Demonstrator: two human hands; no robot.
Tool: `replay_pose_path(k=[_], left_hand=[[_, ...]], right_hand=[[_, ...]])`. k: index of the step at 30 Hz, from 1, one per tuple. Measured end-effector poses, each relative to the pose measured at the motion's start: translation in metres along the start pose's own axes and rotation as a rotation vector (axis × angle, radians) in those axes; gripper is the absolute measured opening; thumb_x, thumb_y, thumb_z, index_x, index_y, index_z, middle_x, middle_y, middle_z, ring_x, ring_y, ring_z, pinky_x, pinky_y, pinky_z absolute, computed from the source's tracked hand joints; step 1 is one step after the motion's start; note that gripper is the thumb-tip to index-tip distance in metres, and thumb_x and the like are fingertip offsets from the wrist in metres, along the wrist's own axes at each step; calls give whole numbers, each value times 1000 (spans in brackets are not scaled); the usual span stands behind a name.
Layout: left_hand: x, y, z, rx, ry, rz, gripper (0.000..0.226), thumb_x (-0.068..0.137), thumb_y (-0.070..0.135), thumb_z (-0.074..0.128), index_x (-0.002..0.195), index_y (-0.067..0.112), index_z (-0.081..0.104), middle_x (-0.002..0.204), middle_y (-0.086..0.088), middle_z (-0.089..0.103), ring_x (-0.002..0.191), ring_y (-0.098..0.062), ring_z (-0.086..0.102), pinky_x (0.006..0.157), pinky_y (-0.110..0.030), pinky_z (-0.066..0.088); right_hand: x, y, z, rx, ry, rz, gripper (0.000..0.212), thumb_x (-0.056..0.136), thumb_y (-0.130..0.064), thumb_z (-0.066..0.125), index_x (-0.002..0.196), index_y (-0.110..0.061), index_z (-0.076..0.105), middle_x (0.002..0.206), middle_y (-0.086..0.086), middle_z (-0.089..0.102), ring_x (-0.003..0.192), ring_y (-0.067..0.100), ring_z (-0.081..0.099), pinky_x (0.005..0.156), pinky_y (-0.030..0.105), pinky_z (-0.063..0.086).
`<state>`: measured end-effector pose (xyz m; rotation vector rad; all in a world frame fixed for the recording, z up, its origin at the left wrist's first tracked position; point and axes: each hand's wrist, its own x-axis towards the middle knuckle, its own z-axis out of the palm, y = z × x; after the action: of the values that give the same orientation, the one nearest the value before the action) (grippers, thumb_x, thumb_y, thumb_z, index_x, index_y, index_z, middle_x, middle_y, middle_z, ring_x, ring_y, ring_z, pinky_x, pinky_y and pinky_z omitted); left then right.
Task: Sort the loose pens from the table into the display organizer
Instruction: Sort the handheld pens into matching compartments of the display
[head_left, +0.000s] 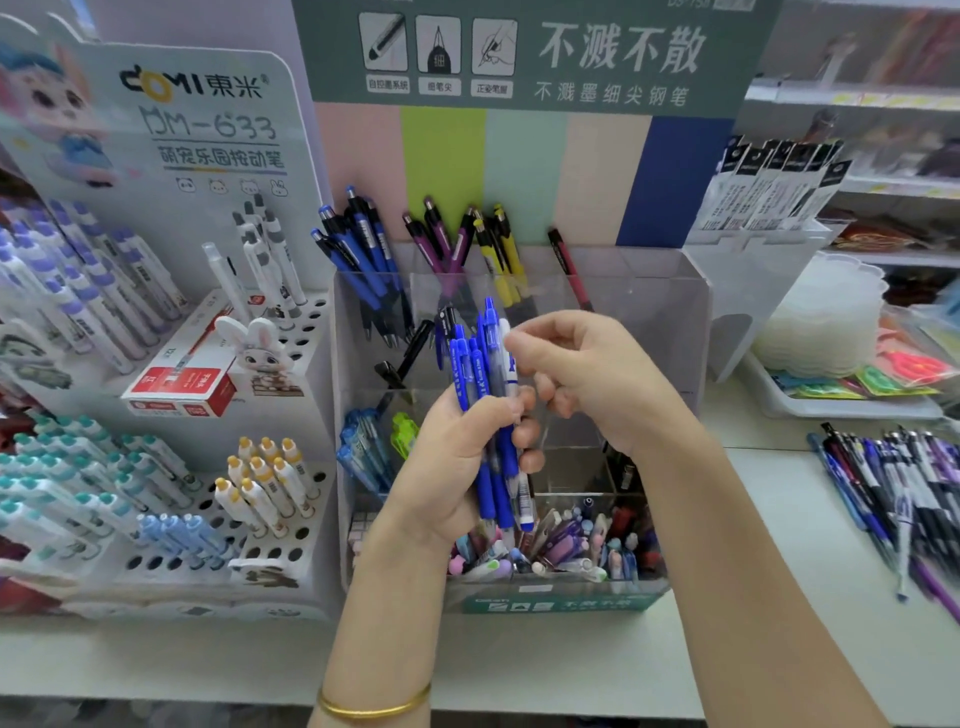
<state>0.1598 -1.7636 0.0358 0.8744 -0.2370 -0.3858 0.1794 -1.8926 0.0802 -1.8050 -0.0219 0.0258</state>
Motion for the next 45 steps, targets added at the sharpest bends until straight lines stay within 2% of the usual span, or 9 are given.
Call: replay_pose_path(k=[7, 14, 20, 25, 28, 33, 37, 40, 45], left_hand=[[-7, -16, 4, -1, 60, -92, 18, 77, 6, 58, 95, 9, 53, 68, -1, 53, 46, -8, 42, 39, -19, 38], [-11, -29, 11, -11, 140, -125, 33, 72, 0, 53, 105, -1, 58, 81, -11, 68, 59, -15, 63, 43, -22, 46], [-13, -35, 17, 75, 138, -164, 31, 92, -13, 36, 106, 3, 59, 85, -10, 75, 71, -22, 73, 45, -23, 51], [-13, -40, 21, 160, 108, -122, 31, 93, -8, 45, 121, 3, 54, 81, -8, 73, 67, -21, 71, 49, -25, 53], [-12, -44, 23, 83, 80, -120, 35, 81, 2, 54, 116, -3, 52, 82, -13, 62, 58, -17, 60, 48, -25, 49], [-13, -47, 24, 19, 30, -138, 28, 78, 2, 50, 106, -1, 53, 80, -11, 58, 55, -14, 54, 48, -25, 48], [-11, -45, 21, 78, 38, -146, 33, 77, 2, 51, 110, -1, 53, 84, -12, 60, 57, -16, 54, 49, -26, 48], [-13, -40, 18, 63, 3, -153, 29, 78, 4, 52, 107, 1, 57, 81, -10, 61, 57, -15, 56, 50, -26, 49], [-11, -26, 11, 87, -8, -163, 34, 76, 3, 52, 110, 4, 55, 78, -6, 63, 58, -13, 56, 50, -24, 49]], right_hand=[[-17, 24, -7, 73, -67, 50, 23, 86, -12, 68, 108, -11, 63, 83, 8, 63, 57, 6, 54, 46, 19, 39], [-29, 36, -25, 308, -12, 96, 14, 88, -1, 61, 97, -11, 58, 71, -2, 65, 54, 8, 57, 61, 32, 43], [-33, 40, -34, 269, -37, 88, 19, 89, 1, 58, 105, -8, 59, 68, -2, 64, 54, 12, 55, 62, 34, 37], [-36, 40, -38, 238, -72, 71, 13, 88, -4, 62, 101, -8, 64, 72, 1, 63, 61, 19, 51, 63, 36, 37], [-37, 38, -39, 189, -51, 57, 20, 88, -2, 62, 106, -10, 62, 77, 5, 62, 63, 20, 54, 64, 38, 39], [-32, 35, -41, 67, -81, 72, 18, 89, -1, 59, 104, -10, 60, 74, 6, 61, 48, 10, 53, 47, 24, 35], [-27, 32, -39, -61, -128, 91, 23, 86, -19, 70, 100, -4, 61, 74, 13, 66, 58, 17, 58, 54, 28, 47], [-21, 27, -40, -26, -133, 72, 12, 86, -14, 69, 90, -6, 62, 67, 6, 62, 49, 13, 53, 45, 19, 41], [-7, 18, -29, 23, -48, 15, 8, 87, -11, 66, 83, -17, 63, 74, -1, 63, 65, 10, 58, 62, 25, 48]])
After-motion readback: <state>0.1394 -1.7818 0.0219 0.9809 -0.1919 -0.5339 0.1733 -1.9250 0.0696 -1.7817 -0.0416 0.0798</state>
